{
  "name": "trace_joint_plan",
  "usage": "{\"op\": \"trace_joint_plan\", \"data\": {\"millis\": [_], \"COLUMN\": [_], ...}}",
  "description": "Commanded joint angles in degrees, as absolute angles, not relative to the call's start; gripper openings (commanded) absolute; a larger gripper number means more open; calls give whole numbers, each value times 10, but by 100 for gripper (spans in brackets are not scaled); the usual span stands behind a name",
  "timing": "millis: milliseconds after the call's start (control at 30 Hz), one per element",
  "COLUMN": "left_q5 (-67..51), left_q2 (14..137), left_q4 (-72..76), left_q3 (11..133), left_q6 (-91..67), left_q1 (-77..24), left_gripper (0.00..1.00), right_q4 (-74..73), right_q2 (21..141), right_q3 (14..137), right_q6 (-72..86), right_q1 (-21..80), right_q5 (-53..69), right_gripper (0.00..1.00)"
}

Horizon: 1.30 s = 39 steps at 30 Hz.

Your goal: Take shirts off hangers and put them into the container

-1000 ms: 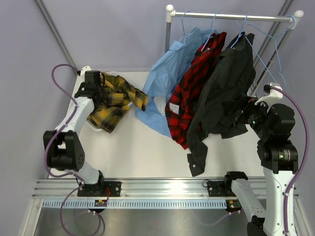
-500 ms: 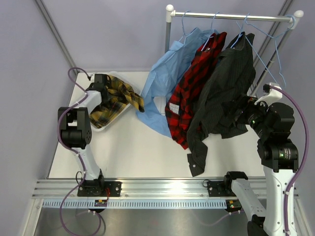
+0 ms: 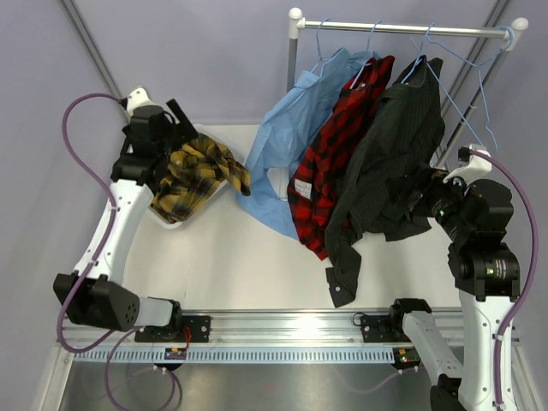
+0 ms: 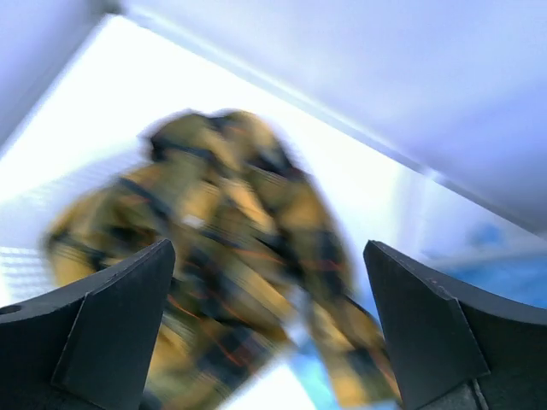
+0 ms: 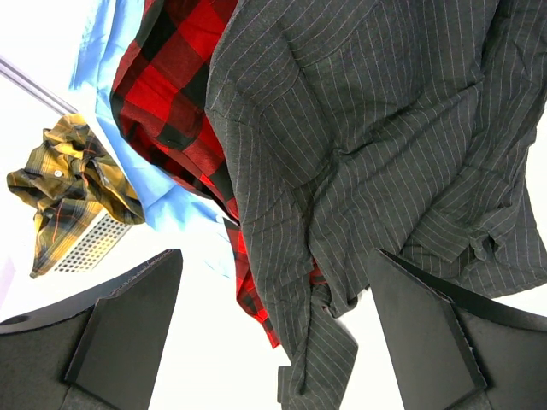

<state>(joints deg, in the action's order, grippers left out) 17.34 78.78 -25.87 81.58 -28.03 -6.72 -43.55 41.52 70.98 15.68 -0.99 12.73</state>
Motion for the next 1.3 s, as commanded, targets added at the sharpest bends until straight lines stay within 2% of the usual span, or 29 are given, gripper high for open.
{"op": "trace_joint_plan", "data": {"millis": [0, 167, 333, 467, 567, 600, 633, 667, 700, 733, 967, 1167, 1267], "left_q5": [177, 199, 204, 218, 236, 244, 250, 258, 261, 264, 262, 236, 222], "left_q2": [778, 816, 893, 949, 962, 967, 967, 962, 957, 954, 944, 1036, 1067], "left_q4": [-282, -281, -280, -281, -287, -293, -294, -297, -297, -297, -296, -296, -296], "left_q3": [777, 773, 820, 841, 845, 845, 846, 843, 839, 835, 803, 805, 800], "left_q6": [-325, -366, -380, -370, -352, -346, -335, -326, -326, -314, -263, -242, -257], "left_q1": [-133, -209, -229, -230, -229, -228, -225, -214, -206, -197, -92, -68, -62], "left_gripper": [99, 99, 98, 84, 63, 47, 37, 15, 15, 0, 0, 0, 10], "right_q4": [-419, -420, -425, -432, -436, -437, -437, -438, -438, -436, -421, -413, -408], "right_q2": [410, 410, 407, 402, 397, 396, 397, 397, 397, 398, 404, 424, 430], "right_q3": [712, 712, 710, 708, 707, 708, 708, 709, 709, 711, 708, 709, 721], "right_q6": [156, 160, 160, 158, 154, 152, 152, 151, 151, 151, 157, 140, 131], "right_q1": [-4, -4, -4, -4, -4, -4, -4, -4, -4, -4, -4, -4, -4], "right_q5": [141, 150, 151, 149, 143, 141, 139, 140, 140, 139, 149, 153, 148], "right_gripper": [100, 99, 99, 99, 99, 99, 99, 99, 100, 100, 99, 99, 99]}}
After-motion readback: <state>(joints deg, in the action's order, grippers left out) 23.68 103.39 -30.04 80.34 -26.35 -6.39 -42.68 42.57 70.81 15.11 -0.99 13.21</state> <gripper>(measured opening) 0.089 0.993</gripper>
